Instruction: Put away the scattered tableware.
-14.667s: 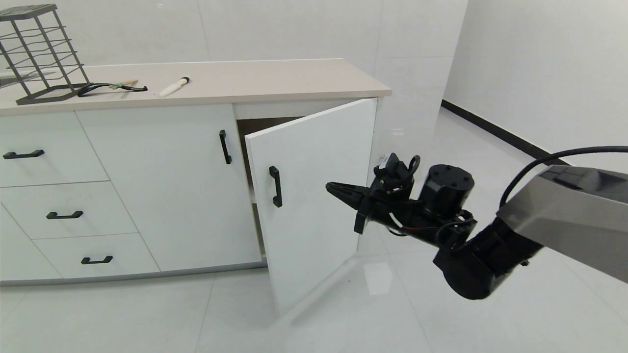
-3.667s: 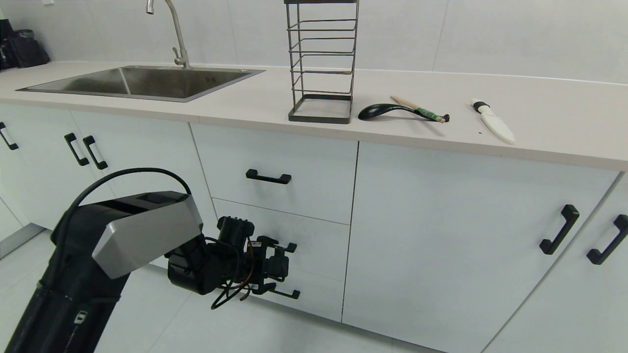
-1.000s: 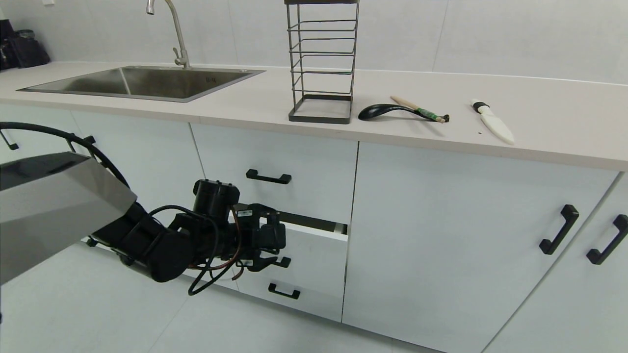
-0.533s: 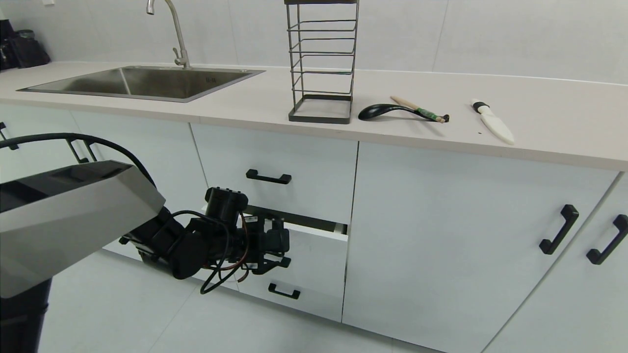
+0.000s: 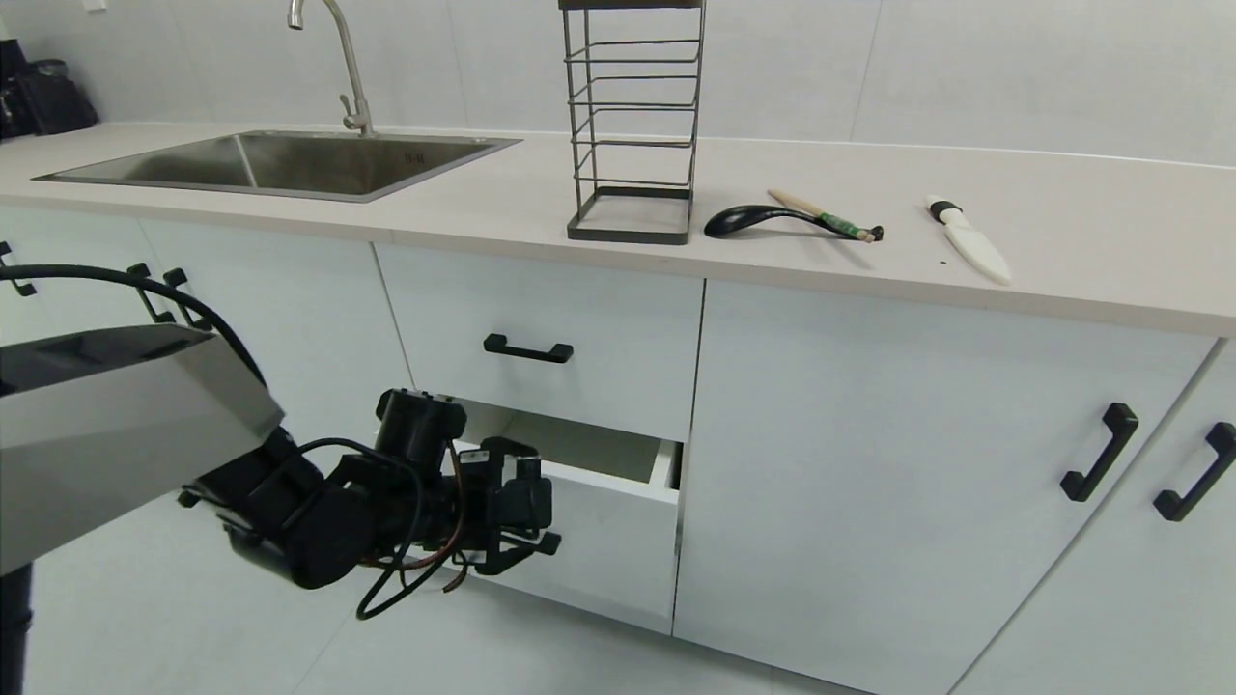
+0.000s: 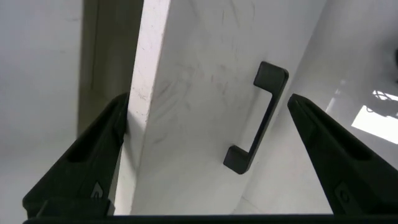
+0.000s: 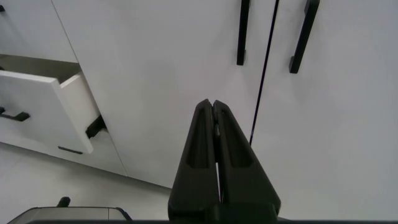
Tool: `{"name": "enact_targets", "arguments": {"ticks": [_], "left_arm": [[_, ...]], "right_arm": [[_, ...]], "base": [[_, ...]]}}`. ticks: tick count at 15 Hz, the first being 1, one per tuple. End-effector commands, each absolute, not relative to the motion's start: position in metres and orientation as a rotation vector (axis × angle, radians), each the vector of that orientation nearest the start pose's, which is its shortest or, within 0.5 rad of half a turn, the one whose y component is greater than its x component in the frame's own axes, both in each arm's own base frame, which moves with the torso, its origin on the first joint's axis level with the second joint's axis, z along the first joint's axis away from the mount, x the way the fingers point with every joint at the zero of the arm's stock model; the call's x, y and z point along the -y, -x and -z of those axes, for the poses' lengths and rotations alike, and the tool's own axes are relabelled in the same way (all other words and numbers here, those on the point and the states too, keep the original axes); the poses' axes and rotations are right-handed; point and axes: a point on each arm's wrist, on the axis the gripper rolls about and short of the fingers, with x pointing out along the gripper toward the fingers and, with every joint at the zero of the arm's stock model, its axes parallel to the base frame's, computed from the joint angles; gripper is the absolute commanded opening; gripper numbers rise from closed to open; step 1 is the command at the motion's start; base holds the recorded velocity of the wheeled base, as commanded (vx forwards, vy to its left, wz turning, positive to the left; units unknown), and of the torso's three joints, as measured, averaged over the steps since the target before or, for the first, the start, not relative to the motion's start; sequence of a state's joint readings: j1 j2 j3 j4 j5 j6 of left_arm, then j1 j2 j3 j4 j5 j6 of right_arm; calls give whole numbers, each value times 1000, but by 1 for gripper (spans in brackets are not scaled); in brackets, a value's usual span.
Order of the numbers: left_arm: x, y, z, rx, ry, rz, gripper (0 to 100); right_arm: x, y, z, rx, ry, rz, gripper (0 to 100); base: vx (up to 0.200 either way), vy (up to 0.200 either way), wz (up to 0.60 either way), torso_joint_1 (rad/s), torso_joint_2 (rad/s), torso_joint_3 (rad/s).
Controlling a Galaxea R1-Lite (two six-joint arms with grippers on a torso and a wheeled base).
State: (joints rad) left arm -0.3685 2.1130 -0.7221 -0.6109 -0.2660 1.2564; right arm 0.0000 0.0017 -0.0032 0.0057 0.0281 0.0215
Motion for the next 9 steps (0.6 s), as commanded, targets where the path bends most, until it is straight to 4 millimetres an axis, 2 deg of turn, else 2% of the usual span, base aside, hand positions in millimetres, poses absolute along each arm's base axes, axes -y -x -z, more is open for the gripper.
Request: {"name": "enact_targets", "arguments": {"ticks": [1,3,5,9], "left_arm": [[109,-271,-47,-324,-1180,1016,100],[106,-254,-59,-297,-1184,1013,100],[104,-248,-58,-306,-1184,1019,100],[106,-248,-54,-317,-1183,1034,100]], "right_arm": [[-1,23,-76,-6,-22,-29,0],[-1,23,-76,-6,-22,-29,0],[-1,23,-76,-6,-22,-28,0],[-1,23,-76,-6,-22,-29,0]], "base": [[0,0,0,0,0,0],[0,0,0,0,0,0],[0,0,0,0,0,0],[0,0,0,0,0,0]]}}
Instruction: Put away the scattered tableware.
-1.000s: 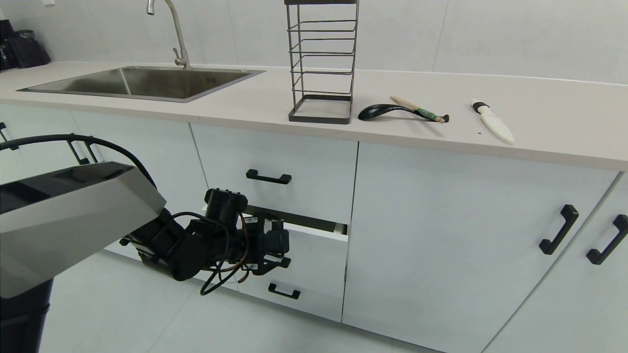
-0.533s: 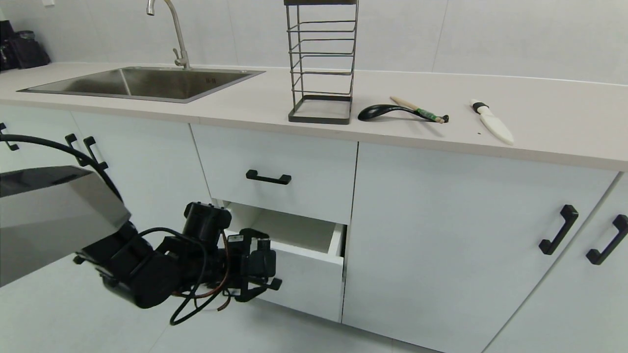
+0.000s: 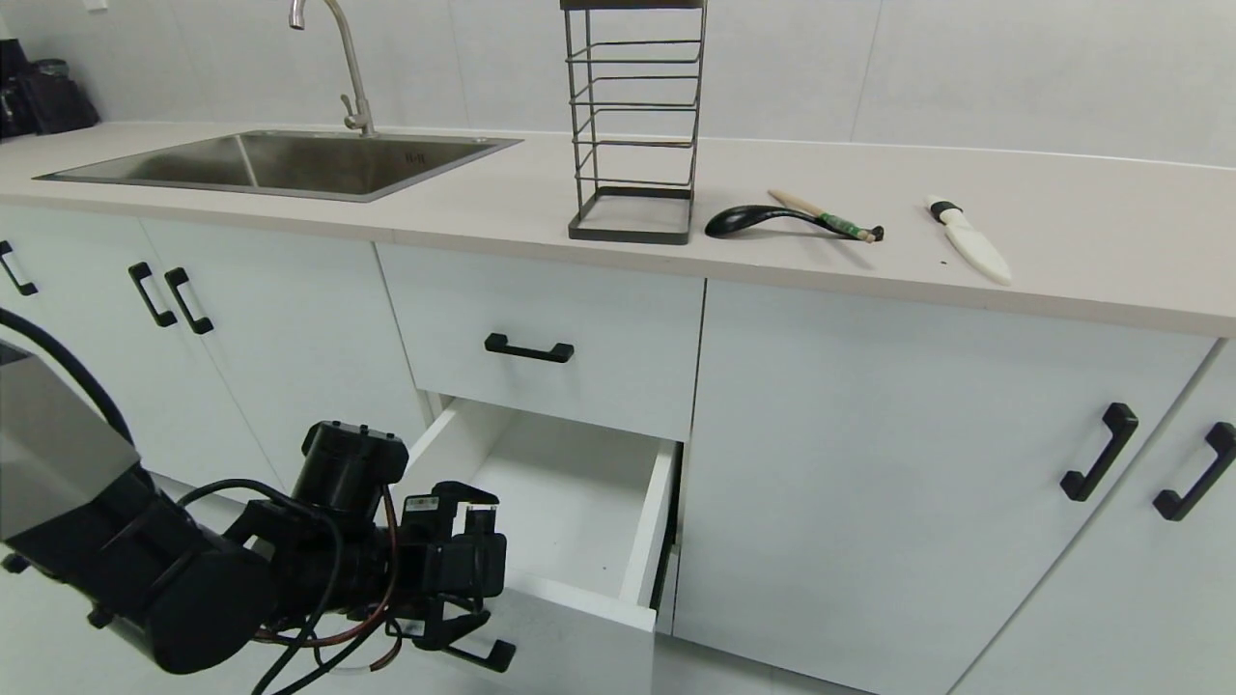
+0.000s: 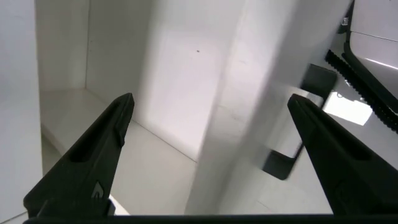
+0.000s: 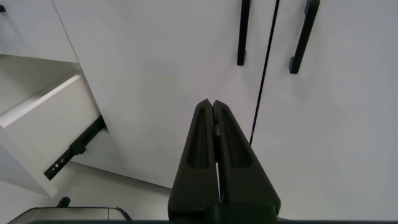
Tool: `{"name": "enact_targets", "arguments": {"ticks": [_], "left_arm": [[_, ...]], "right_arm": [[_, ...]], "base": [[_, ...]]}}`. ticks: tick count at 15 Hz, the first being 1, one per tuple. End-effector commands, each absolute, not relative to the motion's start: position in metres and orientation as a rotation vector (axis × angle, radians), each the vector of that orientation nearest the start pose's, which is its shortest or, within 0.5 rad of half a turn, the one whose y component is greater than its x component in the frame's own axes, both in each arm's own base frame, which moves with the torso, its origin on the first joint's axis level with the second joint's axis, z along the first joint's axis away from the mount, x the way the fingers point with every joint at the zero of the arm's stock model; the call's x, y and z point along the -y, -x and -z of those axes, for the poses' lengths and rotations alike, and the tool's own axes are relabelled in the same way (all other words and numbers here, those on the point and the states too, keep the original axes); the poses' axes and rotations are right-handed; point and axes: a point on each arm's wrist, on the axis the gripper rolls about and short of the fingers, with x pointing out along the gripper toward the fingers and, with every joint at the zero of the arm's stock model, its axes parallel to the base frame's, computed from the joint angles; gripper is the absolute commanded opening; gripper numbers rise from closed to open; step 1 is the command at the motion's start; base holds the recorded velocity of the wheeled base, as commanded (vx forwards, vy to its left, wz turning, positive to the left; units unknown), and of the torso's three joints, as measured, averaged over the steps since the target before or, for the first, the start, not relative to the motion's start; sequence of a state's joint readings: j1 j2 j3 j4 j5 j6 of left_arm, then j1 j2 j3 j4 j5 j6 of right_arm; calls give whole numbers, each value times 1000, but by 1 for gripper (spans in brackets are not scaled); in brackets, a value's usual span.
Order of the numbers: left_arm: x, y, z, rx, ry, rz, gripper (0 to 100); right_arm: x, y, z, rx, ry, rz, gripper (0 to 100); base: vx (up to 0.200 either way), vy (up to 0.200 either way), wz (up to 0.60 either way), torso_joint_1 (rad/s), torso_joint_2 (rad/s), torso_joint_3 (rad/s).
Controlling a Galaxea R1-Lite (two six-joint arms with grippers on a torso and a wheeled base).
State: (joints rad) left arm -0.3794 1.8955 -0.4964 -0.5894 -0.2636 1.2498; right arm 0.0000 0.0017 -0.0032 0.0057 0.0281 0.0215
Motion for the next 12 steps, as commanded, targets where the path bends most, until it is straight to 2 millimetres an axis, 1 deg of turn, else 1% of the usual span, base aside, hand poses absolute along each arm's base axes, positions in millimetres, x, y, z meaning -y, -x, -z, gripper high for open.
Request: {"name": "enact_targets", "arguments": {"ticks": [1,5,9,10,11,12], "left_arm": [[106,-248,-55,-315,-1184,1034,100],[107,-243,-58,-302,-1185,1039,100],[102,-226,-64,-307,-1161,1037,100],[104,-216,-72,-286,-1142,1036,100],[105,-209,-73,-290,-1125,1046,100],[104,-205,-72,-296,-1120,1047,100]], "right_arm": [[-1,23,-76,-6,-22,-29,0],[-1,23,-76,-6,-22,-28,0],[-1,23,-76,-6,-22,-29,0],[-1,23,-76,-6,-22,-29,0],[-1,23,-76,-6,-22,-29,0],[-1,23,-76,-6,-22,-29,0]], "base": [[0,0,0,0,0,0],[0,0,0,0,0,0],[0,0,0,0,0,0],[0,0,0,0,0,0],[0,0,0,0,0,0],[0,0,0,0,0,0]]}}
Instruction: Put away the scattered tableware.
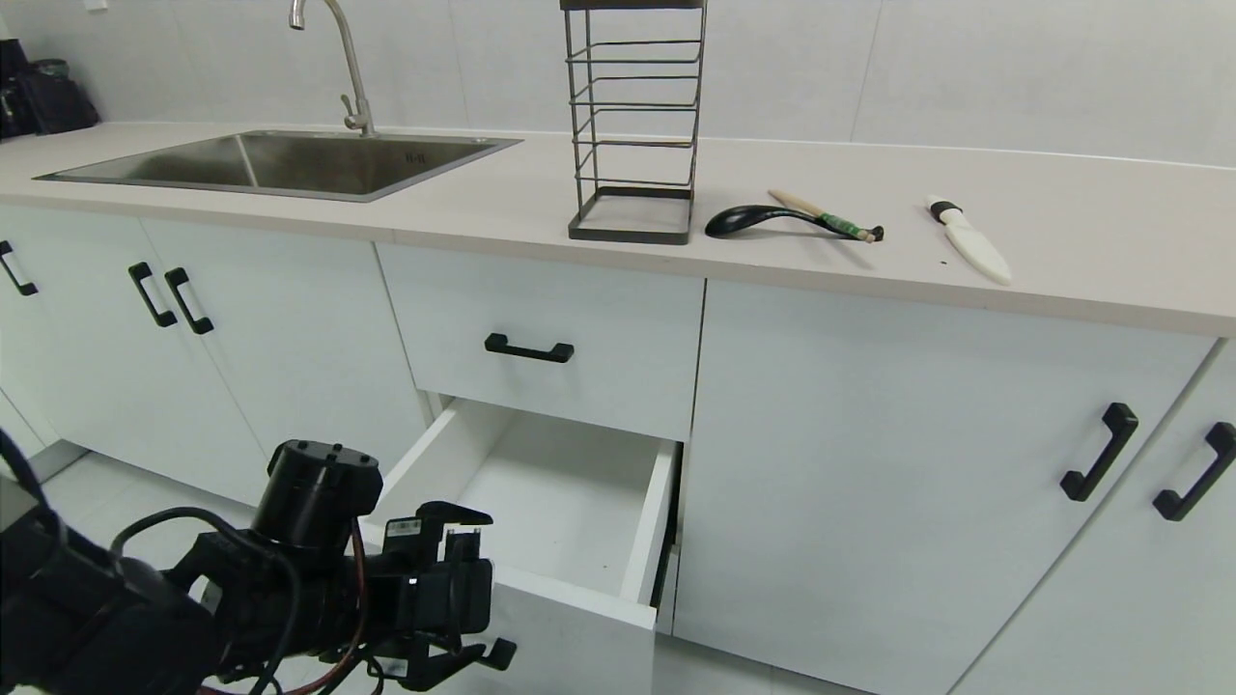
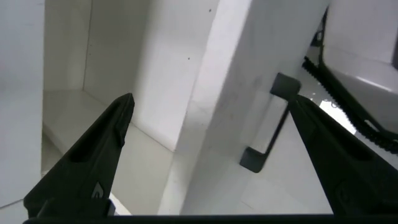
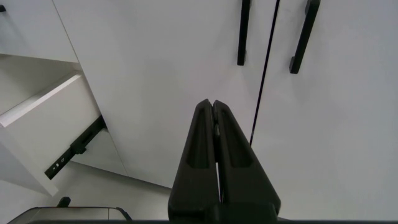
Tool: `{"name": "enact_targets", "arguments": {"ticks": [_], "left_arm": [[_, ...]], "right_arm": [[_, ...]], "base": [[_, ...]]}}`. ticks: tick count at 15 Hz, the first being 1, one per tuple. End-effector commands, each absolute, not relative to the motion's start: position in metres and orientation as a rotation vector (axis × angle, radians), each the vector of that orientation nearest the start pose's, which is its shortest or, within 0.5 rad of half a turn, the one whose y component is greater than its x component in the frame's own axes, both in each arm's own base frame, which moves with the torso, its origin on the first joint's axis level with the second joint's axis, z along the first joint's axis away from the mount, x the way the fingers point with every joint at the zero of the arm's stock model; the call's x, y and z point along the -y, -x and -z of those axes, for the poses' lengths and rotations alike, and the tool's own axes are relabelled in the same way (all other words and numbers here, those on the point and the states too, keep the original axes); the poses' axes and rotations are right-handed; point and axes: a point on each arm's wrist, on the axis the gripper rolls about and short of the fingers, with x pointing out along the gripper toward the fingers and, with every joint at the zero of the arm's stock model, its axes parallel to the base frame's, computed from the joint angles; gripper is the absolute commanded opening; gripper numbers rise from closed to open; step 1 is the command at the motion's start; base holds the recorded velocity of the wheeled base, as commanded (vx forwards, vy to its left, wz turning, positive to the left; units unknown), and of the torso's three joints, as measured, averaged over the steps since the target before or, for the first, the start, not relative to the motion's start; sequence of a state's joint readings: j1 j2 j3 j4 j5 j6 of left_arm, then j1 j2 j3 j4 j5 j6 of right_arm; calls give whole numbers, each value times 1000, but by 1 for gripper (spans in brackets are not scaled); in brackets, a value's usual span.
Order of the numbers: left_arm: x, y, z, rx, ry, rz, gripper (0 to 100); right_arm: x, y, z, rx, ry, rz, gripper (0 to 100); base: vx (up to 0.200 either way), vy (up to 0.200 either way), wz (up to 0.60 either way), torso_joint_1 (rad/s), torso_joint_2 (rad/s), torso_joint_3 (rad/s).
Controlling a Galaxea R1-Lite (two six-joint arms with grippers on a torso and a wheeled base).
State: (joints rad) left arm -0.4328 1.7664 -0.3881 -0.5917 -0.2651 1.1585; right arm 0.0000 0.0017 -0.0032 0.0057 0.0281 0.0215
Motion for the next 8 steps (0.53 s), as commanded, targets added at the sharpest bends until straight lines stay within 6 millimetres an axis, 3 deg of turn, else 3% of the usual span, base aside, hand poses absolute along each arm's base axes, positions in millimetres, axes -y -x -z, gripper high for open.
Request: {"name": "enact_targets", "arguments": {"ticks": [1,5,8], "left_arm": [[103,-197,-74,-300,-1094,1046,100],[100,-187,-96,-279,-970,977,100],[96,-186,-112,-305,-758,872,100]], "right_arm": [[-1,23,-76,-6,-22,-29,0],[-1,23,-76,-6,-22,-28,0],[-1,23,-76,-6,-22,-28,0]], "base": [[0,0,0,0,0,0],[0,0,0,0,0,0],[0,0,0,0,0,0]]}}
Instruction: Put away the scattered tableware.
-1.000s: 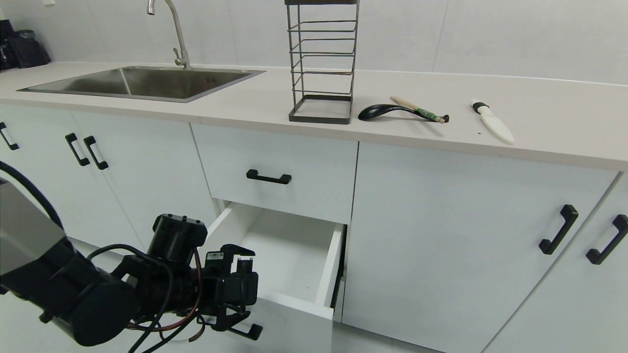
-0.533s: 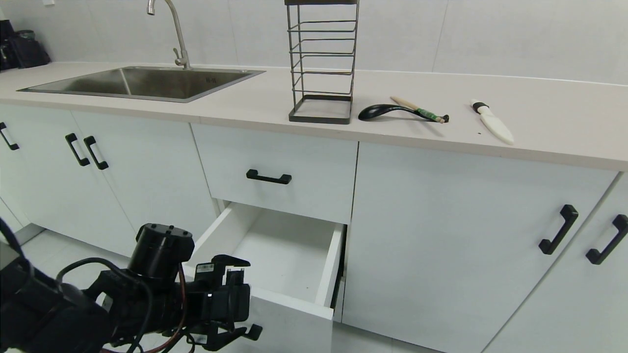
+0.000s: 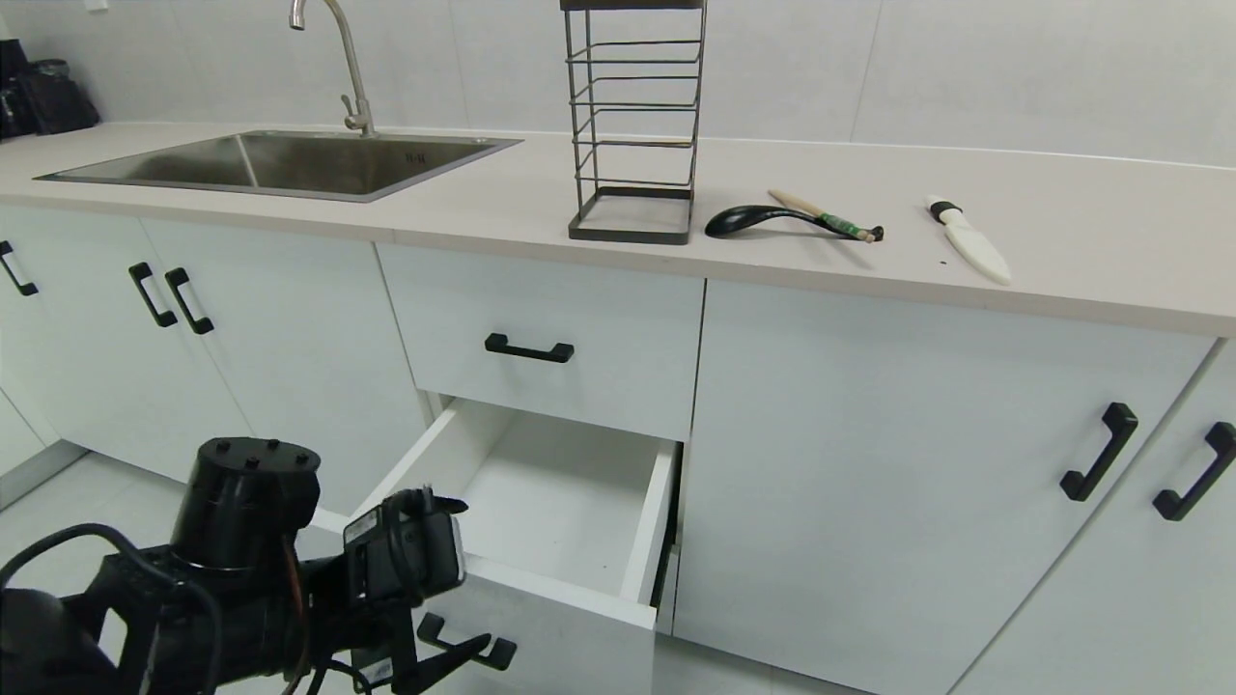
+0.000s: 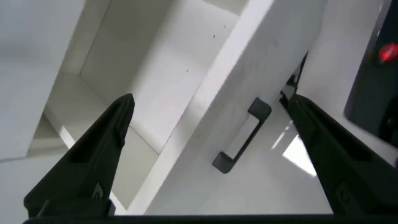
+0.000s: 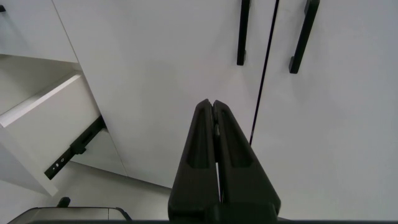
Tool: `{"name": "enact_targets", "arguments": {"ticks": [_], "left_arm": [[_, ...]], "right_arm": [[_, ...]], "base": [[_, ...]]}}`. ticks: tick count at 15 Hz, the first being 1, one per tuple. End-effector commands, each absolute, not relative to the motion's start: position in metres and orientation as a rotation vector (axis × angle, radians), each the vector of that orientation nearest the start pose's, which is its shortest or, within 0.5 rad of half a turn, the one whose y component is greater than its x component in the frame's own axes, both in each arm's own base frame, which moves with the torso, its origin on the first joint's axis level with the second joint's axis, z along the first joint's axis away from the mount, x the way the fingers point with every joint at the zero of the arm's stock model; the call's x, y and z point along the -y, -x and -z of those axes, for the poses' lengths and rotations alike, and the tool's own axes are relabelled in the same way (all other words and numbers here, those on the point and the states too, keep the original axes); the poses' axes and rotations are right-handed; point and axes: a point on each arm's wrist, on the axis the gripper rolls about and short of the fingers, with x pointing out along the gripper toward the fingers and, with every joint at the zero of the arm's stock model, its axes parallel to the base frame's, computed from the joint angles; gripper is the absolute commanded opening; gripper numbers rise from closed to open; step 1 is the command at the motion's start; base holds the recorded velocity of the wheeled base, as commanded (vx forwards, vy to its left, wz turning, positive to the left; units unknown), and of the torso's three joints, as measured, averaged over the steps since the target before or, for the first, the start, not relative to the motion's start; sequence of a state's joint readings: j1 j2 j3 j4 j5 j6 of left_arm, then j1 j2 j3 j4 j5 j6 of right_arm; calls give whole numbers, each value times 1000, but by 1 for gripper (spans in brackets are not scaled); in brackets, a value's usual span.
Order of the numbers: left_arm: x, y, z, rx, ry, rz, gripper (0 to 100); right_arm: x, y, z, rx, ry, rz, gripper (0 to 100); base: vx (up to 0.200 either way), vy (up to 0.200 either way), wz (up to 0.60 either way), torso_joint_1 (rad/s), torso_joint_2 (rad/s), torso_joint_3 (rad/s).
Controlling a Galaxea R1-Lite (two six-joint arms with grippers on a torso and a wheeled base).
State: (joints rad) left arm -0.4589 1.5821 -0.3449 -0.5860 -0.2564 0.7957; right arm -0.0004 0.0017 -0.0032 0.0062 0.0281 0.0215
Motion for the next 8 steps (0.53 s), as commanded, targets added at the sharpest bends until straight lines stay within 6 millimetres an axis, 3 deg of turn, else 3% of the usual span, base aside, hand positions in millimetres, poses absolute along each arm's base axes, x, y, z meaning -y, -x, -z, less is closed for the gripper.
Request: {"name": "enact_targets", "arguments": {"ticks": [1,5,8], "left_arm": [[93,-188,-119,-316,-678,830,100],[79,-200,-145,-334,-350,670,100],[49,-210,-156,-317,-202,589,100]], "right_arm": [[-1,23,-76,-5,-22,-28,0],[-1,23,-76,-6,-22,-28,0],[-1,23,-76,-6,-22,-29,0]], "base": [[0,0,0,0,0,0],[0,0,0,0,0,0],[0,0,0,0,0,0]]}}
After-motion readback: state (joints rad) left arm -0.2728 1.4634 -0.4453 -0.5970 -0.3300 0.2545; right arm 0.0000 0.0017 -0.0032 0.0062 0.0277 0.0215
